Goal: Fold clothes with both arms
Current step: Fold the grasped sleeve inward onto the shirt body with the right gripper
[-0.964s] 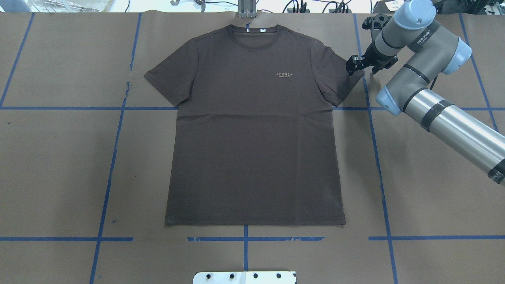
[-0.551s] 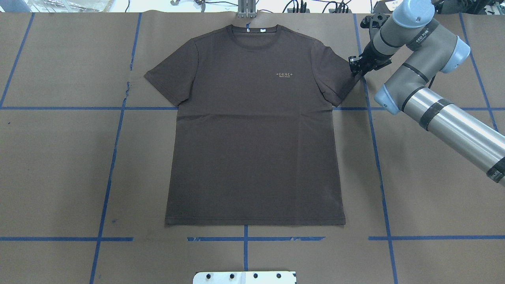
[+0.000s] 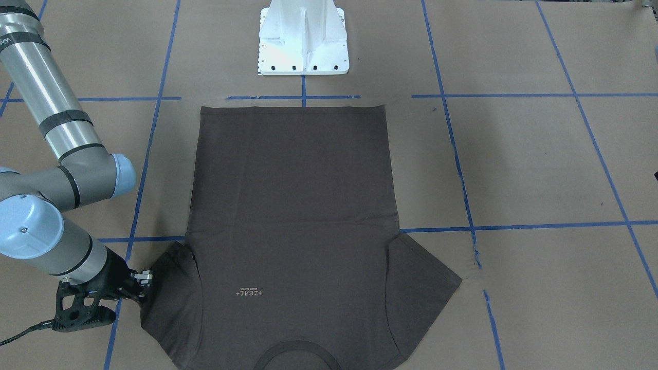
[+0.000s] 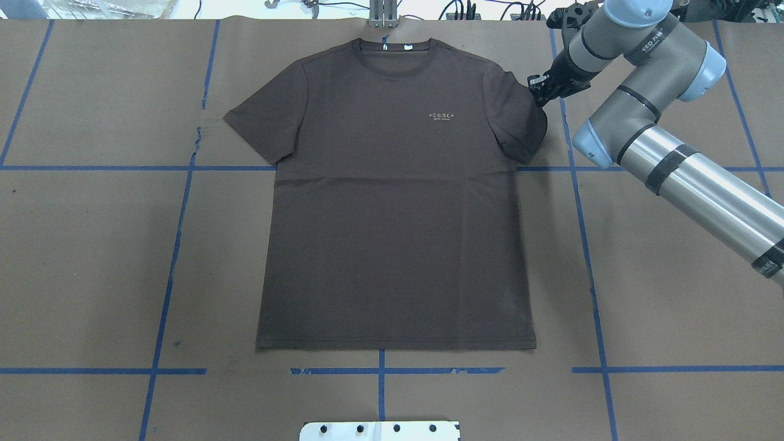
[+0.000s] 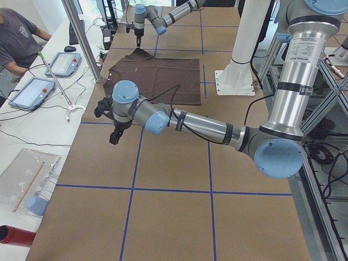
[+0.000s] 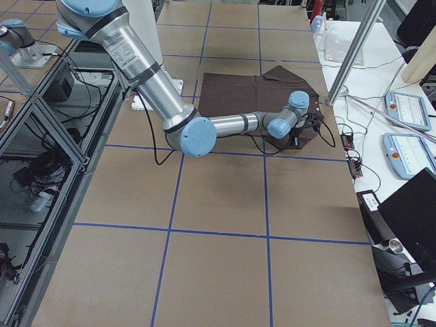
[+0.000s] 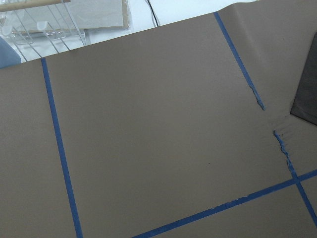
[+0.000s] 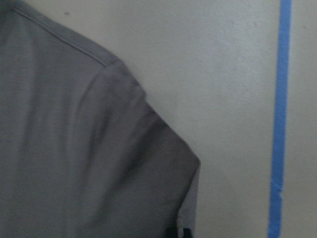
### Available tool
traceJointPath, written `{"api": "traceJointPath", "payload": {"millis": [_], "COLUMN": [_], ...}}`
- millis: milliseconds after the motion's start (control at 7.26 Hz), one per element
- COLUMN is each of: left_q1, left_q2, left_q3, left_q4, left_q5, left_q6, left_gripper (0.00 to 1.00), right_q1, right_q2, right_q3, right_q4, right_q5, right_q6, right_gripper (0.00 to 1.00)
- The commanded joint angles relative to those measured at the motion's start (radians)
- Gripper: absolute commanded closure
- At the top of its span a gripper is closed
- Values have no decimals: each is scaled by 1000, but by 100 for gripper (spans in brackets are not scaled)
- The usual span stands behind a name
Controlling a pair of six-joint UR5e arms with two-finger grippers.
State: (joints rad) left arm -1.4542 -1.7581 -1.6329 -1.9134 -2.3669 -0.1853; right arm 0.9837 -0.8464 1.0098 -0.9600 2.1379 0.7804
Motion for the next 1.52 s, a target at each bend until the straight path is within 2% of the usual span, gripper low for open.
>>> {"api": "traceJointPath", "payload": {"millis": [0,276,413,551,689,964,1102,1240,1378], "left_q1": [0,0,0,0,0,2,41,140,238], "left_q2": [3,3,3,2,2,-32,-97,-109,-144], "left_q3": [-1,-1,-1,-2,-1,1,-17,-65,-79], "left_q4": [1,-1,-1,-1,-1,-1,-4,-10,-12], "left_q5": [0,2,2,2,2,5,8,20,91], "left_q6": [1,3,1,0,0,-38,-216,-362,-522], "left_gripper": [0,0,0,0,0,0,0,0,0], "right_q1": [-64,-149,-163,-163,-169,-169,-168,-168,-162], "right_q2": [84,154,173,176,176,175,161,92,60], "right_q3": [35,-3,-23,-25,-25,-20,18,165,300], "right_q4": [-6,-5,-5,-3,1,-3,-20,-146,-330], "right_q5": [-16,-158,-176,-171,-174,-174,-155,-110,-90], "right_q6": [14,37,39,93,103,126,138,140,138], "right_gripper": [100,100,100,39,0,0,0,0,0]}}
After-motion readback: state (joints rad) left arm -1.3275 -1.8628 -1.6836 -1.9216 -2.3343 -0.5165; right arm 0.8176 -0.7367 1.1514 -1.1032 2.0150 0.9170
